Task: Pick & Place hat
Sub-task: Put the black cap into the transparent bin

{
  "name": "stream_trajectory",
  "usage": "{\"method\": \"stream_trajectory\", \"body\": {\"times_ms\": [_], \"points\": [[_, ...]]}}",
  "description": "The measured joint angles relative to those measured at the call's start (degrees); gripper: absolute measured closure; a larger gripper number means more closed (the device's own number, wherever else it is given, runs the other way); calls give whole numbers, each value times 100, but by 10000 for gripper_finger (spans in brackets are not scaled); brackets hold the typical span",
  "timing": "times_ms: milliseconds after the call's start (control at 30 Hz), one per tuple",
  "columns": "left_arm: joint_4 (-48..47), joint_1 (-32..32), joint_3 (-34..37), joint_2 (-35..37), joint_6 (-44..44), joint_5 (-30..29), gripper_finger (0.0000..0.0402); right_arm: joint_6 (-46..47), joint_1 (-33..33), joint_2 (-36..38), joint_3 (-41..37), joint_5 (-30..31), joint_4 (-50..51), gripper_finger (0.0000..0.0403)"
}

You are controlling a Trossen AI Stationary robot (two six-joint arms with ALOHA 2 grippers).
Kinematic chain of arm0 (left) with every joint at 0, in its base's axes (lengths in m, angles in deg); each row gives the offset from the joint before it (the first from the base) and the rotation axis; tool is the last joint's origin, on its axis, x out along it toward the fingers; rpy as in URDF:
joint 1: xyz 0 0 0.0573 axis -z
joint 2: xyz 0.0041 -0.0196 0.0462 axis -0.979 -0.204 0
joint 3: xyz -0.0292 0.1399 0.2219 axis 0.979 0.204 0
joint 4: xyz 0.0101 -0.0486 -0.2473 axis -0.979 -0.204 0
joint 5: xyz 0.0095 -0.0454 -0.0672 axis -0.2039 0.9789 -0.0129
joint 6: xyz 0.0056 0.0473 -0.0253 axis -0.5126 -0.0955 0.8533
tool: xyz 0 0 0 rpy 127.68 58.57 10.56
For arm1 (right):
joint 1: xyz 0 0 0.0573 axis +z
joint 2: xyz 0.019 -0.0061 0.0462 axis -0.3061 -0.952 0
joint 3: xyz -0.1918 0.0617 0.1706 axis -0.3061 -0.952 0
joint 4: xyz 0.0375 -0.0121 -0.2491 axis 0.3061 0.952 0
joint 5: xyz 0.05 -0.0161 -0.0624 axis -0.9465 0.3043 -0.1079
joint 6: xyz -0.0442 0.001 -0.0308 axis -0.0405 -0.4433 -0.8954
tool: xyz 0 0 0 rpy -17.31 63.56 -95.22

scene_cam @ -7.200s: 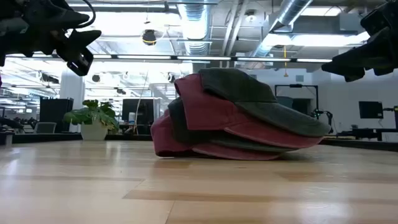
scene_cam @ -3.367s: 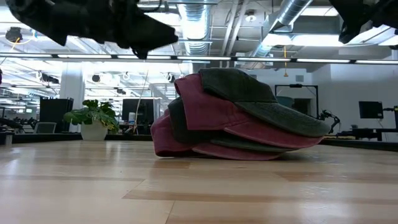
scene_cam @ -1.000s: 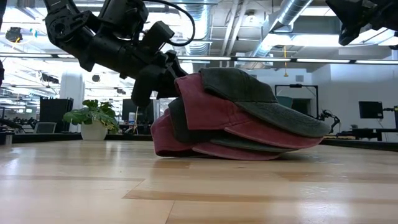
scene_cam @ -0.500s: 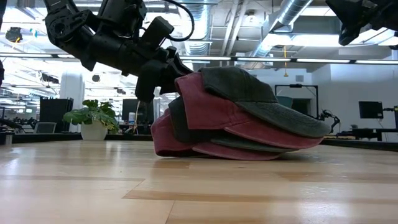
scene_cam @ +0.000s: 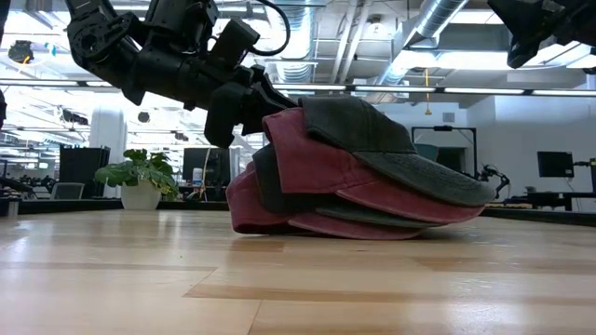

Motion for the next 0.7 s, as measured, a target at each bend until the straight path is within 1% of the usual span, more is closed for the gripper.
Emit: {"method": "stream_trajectory", "body": {"times_ms": [67, 133, 433, 567, 700], "points": [[3, 0, 0, 0, -8, -2, 266, 1, 0, 0, 0, 0, 0, 233], [2, 7, 0, 0, -198, -3, 266, 0, 0, 0, 0, 0, 0, 233], [-4, 272, 9, 2, -1865, -12, 266, 2, 1, 0, 0, -2, 35, 233], [-4, 328, 9, 2, -2211, -11, 266, 2, 1, 0, 0, -2, 37, 233], [27, 321, 9, 2, -2355, -13, 266, 2, -1, 0, 0, -2, 37, 233]]}}
